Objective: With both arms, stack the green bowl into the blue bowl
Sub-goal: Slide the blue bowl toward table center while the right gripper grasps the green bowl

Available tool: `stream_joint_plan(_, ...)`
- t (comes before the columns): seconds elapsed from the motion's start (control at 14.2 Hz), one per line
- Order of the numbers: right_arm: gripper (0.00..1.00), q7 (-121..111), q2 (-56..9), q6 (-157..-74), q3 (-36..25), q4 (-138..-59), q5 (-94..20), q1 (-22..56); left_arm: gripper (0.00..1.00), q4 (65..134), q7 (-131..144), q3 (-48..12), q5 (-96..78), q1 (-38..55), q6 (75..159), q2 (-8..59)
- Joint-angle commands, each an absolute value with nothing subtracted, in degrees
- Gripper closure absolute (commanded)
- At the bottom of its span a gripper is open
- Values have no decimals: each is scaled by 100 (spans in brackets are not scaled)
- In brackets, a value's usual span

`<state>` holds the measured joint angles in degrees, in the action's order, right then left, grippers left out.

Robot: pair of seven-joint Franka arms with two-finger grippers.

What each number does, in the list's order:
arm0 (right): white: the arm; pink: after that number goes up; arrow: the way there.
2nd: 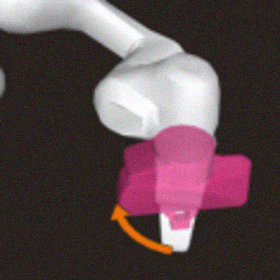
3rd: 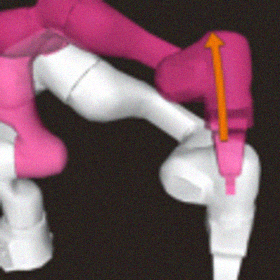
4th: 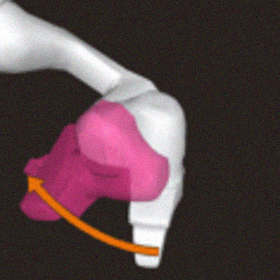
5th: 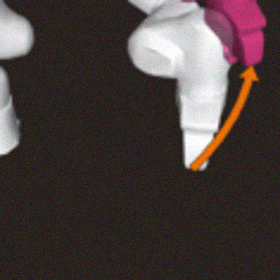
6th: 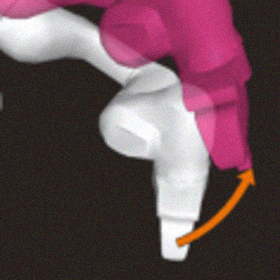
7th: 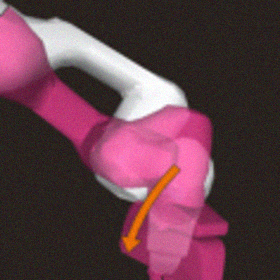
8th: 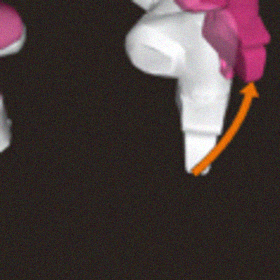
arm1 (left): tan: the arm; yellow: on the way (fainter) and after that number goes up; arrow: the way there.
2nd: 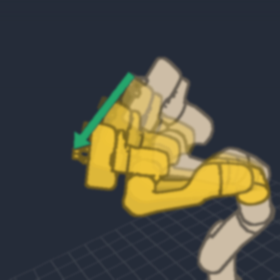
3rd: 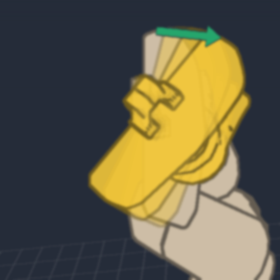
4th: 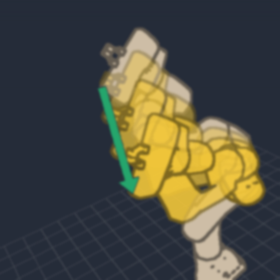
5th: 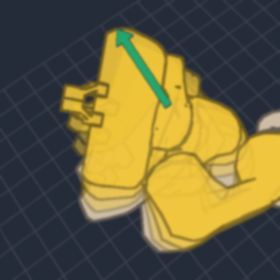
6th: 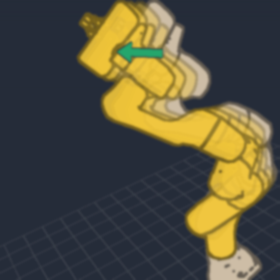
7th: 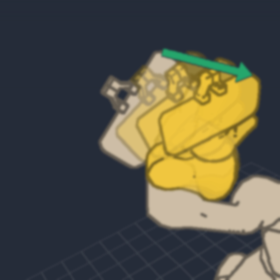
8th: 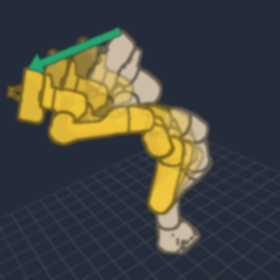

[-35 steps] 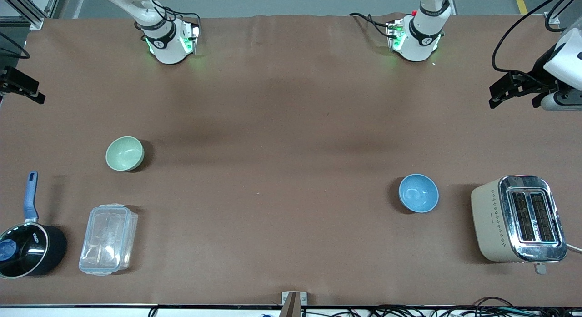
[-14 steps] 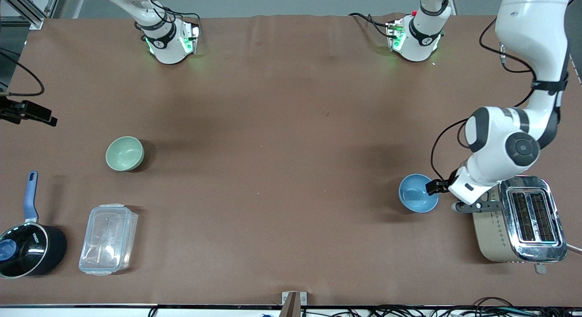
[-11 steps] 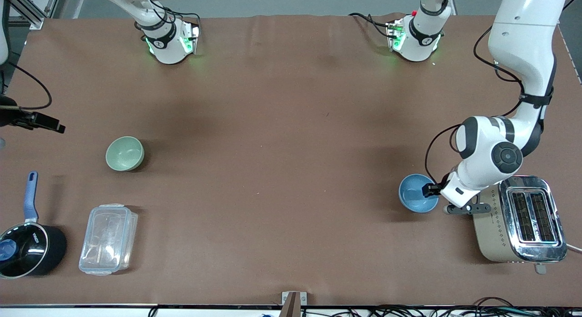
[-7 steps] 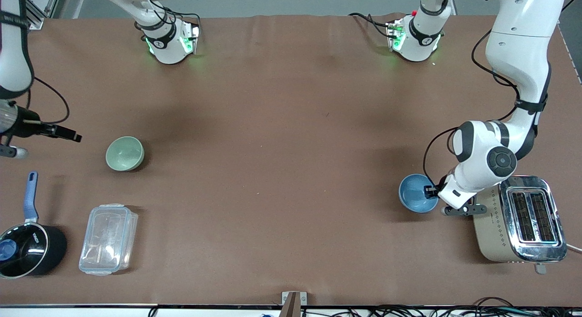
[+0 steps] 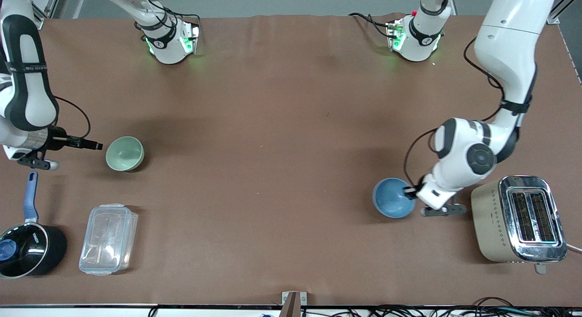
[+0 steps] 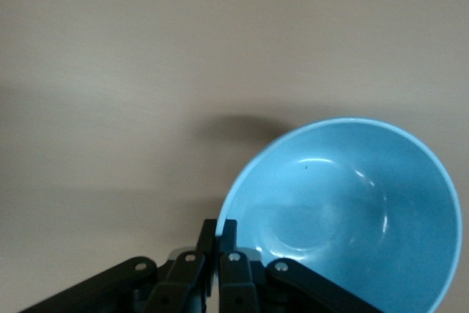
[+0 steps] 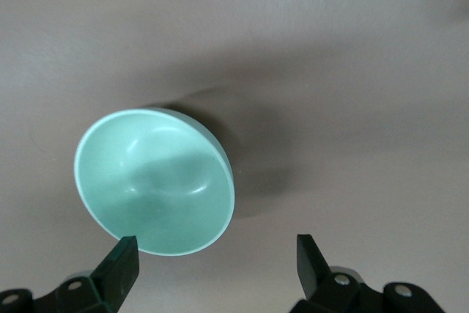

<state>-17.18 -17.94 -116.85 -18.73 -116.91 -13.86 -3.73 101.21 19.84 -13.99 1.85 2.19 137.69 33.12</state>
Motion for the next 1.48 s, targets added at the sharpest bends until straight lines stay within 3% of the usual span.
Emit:
stream_joint_plan(0.0, 6, -1915, -1976, -11925, -1846, -11777, -1757, -475, 100, 9862, 2959, -1923, 299, 613, 13500, 3199)
stream_joint_plan(0.49, 14, -2215, -2381, -12393, -1837, -11856, -2196, -501, 97, 9317, 4586, -1890, 299, 2442, 13579, 3919)
stream_joint_plan(0.7, 23, -2285, -2417, -12393, -1846, -12041, -2241, -492, 91, 9316, 4737, -1890, 299, 2645, 13676, 4043)
stream_joint_plan(0.77, 35, -2285, -2417, -12393, -1846, -12032, -2241, -492, 86, 9316, 4746, -1898, 299, 2663, 13684, 4086)
stream_joint_plan(0.91, 71, -2285, -2417, -12393, -1846, -12050, -2241, -501, 68, 9308, 4737, -1890, 299, 2620, 13684, 4087)
stream_joint_plan(1.05, 90, -2285, -2417, -12393, -1846, -12059, -2381, -501, 0, 9177, 4720, -1715, 308, 2602, 13624, 3974)
stream_joint_plan(1.12, 96, -2285, -2417, -12384, -1846, -12067, -2434, -501, 0, 9115, 4694, -1575, 334, 2575, 13536, 3773)
stream_joint_plan(1.41, 97, -2285, -2373, -12287, -1846, -12024, -2435, -466, 0, 8860, 4562, -1222, 369, 1971, 12317, 2832)
